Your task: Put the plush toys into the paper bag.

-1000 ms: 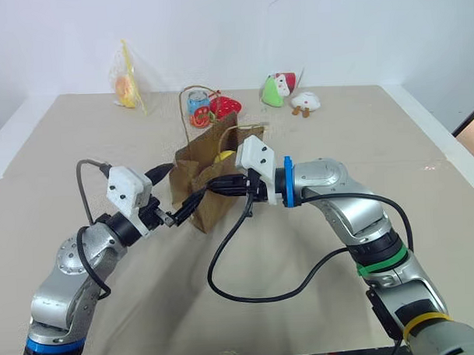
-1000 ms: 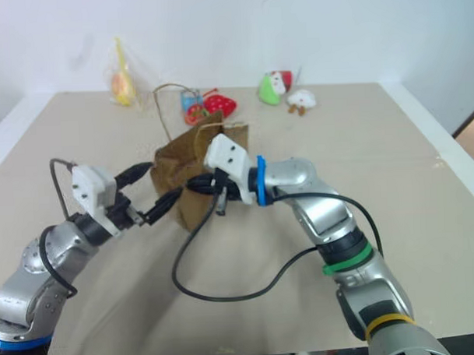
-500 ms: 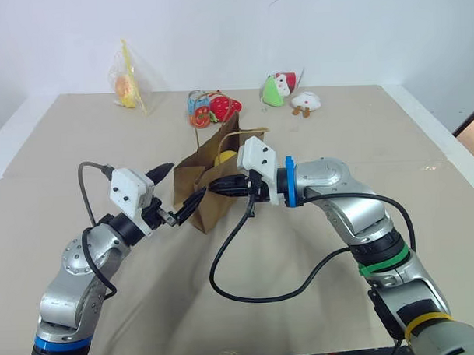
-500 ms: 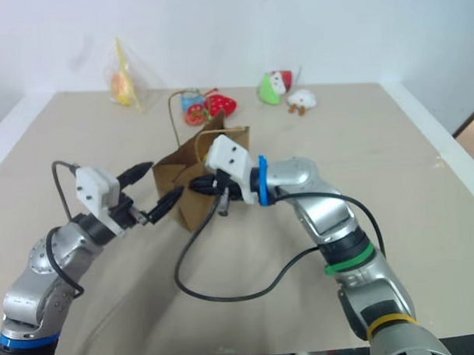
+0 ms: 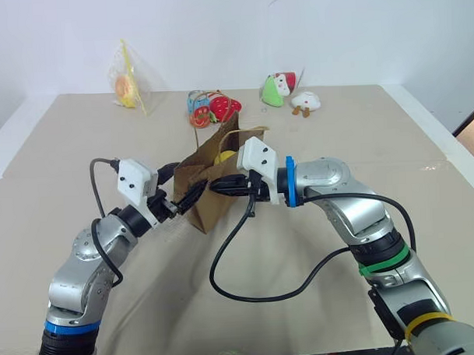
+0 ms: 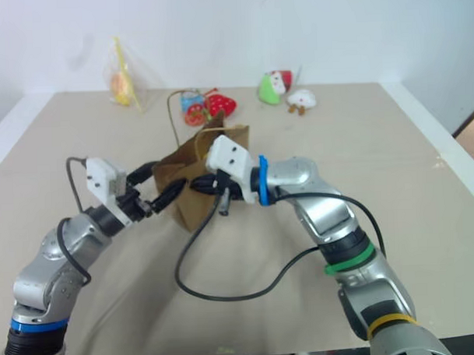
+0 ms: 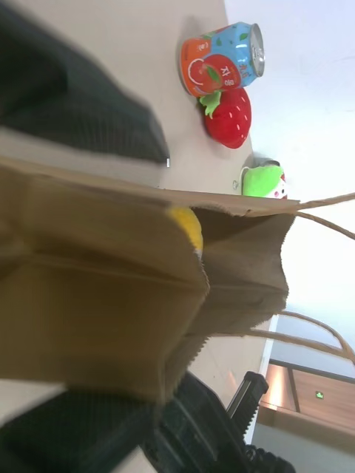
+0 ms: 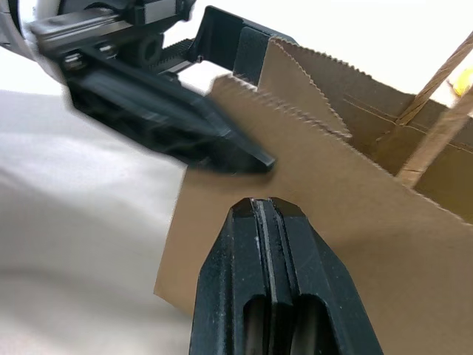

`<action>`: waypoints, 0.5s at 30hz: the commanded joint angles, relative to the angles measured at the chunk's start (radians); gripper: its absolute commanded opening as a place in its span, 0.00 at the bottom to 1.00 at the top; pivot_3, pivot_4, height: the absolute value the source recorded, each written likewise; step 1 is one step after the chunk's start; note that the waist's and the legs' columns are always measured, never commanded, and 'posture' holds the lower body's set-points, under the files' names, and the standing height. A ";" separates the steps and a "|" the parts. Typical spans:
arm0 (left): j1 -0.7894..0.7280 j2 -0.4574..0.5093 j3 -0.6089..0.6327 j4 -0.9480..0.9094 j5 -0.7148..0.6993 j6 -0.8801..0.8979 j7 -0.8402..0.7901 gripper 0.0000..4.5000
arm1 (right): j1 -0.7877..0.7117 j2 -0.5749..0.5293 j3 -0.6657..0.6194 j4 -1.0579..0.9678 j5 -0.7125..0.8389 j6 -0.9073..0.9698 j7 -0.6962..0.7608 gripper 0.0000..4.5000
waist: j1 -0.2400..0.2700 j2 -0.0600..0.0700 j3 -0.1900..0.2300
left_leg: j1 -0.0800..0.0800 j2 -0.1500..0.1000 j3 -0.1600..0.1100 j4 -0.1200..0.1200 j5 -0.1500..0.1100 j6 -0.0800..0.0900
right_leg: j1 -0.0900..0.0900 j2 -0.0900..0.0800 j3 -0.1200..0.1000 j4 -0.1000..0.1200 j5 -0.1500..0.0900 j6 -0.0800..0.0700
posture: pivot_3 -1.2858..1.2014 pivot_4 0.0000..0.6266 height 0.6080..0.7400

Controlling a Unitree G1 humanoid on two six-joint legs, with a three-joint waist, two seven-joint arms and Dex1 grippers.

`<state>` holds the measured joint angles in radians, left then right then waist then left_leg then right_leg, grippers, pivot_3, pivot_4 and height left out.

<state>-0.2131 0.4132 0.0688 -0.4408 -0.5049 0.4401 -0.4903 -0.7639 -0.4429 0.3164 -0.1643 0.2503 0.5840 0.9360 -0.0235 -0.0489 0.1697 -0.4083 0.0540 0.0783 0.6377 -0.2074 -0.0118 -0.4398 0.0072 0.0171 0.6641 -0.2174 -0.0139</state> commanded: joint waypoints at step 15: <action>-0.027 0.069 0.012 0.050 0.045 -0.092 -0.134 0.01 | 0.050 -0.059 -0.140 -0.070 0.091 0.010 0.016 0.00 | 0.001 0.000 0.000 | 0.000 0.000 0.000 0.000 0.000 0.000 | 0.000 0.000 0.000 0.000 0.000 0.000 | 0.52 0.24 1.00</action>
<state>-0.2233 0.4637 0.0635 -0.3932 -0.4735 0.3921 -0.5888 -0.7116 -0.4770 0.2500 -0.1902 0.3016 0.5927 0.9400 -0.0226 -0.0489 0.1698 -0.4085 0.0537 0.0779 0.6376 -0.2074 -0.0118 -0.4398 0.0071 0.0165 0.6640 -0.2175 -0.0141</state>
